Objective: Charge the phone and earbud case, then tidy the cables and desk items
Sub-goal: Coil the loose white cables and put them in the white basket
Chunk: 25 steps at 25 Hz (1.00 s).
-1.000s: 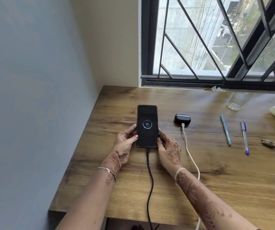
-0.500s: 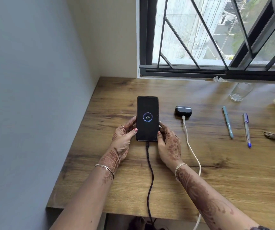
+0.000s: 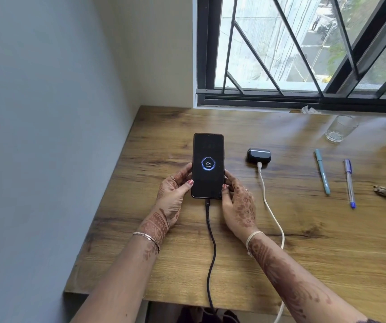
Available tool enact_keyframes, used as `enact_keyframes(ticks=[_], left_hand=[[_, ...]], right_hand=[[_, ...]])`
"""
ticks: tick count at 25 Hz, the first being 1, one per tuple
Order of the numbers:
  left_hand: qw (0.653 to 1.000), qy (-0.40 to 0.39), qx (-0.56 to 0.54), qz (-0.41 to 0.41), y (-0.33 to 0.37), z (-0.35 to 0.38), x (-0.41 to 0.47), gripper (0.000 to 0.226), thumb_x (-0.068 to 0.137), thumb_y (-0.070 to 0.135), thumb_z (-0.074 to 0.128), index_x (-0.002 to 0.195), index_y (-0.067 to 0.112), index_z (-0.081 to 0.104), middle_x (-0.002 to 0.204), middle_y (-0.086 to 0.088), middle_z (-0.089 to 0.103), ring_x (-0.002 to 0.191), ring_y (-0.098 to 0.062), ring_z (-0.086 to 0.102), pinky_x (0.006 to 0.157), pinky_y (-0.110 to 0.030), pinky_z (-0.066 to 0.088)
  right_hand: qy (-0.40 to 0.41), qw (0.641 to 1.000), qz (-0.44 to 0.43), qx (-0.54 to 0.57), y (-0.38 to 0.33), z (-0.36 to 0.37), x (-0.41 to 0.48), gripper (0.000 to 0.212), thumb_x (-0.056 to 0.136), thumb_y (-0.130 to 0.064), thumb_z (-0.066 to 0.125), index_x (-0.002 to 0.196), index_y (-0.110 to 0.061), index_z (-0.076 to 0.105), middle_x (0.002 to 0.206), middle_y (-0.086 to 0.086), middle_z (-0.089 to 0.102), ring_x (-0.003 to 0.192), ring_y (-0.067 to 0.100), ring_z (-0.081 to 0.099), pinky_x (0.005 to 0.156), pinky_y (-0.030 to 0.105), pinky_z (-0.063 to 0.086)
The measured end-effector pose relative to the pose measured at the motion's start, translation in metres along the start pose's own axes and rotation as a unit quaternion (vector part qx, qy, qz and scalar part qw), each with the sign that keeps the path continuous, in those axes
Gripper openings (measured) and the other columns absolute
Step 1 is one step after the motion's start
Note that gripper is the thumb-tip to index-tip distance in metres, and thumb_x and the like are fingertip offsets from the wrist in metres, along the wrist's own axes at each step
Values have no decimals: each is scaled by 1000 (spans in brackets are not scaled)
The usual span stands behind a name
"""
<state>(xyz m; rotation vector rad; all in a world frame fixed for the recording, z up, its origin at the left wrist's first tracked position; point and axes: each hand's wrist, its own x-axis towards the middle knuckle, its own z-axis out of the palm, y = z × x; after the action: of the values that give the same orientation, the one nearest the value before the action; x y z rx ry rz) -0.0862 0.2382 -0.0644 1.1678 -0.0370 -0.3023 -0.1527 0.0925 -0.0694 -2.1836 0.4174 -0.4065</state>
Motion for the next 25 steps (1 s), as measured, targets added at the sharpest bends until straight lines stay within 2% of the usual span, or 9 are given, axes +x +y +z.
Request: enact_keyframes(ticks=[5,11,22,25], left_hand=[[1000,6,-3,0,2,1,-1,45,86,-15,50,130,-2,52,126,-16,61,115,-20,59,97,-24,50],[1000,3,-4,-7,1,0,0,45,85,-14,53,129,-2,54,128,-14,61,122,-23,57,104,-33,45],[1000,15,17,-6,3,3,-2,44,86,-14,51,129,-1,54,126,-14,62,122,-25,56,103,-32,46],[1000,17,20,-12,3,3,-2,45,86,-14,51,129,-1,53,128,-15,61,124,-26,55,108,-39,41]], right_hand=[[-6,1000,3,1,-1,-1,0,44,93,-17,50,135,-33,49,115,-9,68,103,13,64,98,44,46],[-6,1000,0,0,0,0,0,43,94,-18,49,134,-33,49,115,-8,68,102,13,64,96,43,47],[-9,1000,-12,-14,-2,-4,-1,43,95,-15,48,136,-28,50,125,-6,64,111,15,60,102,40,42],[-12,1000,-14,-22,-4,-5,-1,43,95,-15,48,136,-27,50,127,-5,63,113,16,58,102,36,41]])
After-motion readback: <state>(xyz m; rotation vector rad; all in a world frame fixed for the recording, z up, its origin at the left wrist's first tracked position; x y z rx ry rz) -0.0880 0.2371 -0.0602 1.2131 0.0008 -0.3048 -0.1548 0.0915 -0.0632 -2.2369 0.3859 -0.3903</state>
